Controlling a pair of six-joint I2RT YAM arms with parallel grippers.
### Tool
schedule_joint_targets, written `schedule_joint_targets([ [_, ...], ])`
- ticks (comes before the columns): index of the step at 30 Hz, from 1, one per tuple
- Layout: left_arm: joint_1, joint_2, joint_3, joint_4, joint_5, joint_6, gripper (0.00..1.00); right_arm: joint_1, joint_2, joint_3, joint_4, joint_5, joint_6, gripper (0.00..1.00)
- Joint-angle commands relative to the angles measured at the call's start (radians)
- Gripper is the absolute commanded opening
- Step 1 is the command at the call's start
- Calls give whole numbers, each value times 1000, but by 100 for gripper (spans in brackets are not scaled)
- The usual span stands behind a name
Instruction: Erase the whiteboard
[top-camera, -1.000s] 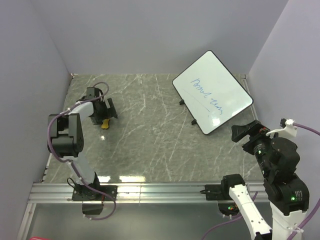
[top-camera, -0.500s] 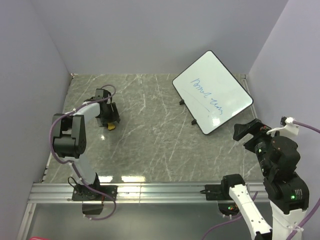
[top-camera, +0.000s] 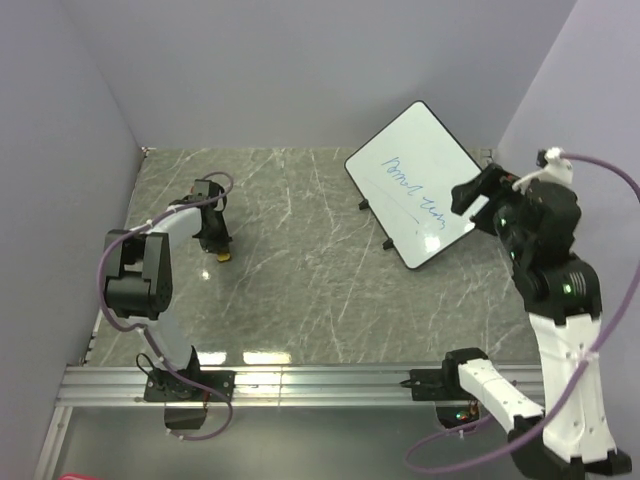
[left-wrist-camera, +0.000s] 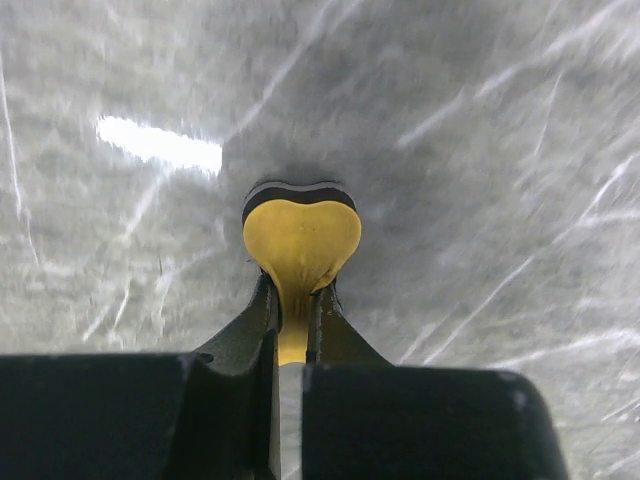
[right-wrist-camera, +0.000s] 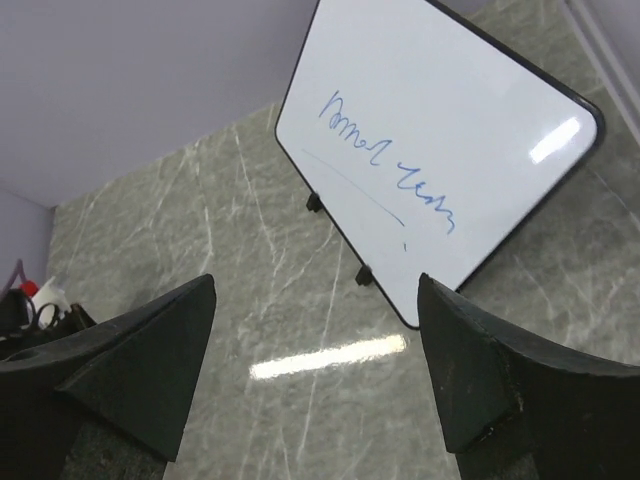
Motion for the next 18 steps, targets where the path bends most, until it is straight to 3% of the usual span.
schedule_joint_targets([
  [1, -19, -66, -31, -69, 29, -9, 0, 0, 128, 59, 82, -15, 9, 86],
  [6, -98, -147, -42, -93, 66, -47, 0, -98, 265, 65, 166, -14, 23, 84],
  [12, -221, -227, -33, -129, 84, -75, 0, -280, 515, 178, 197, -198, 126, 78],
  [18, -266, -297, -48, -126, 124, -124, 0, -330, 690, 290, 251, -214, 152, 77],
])
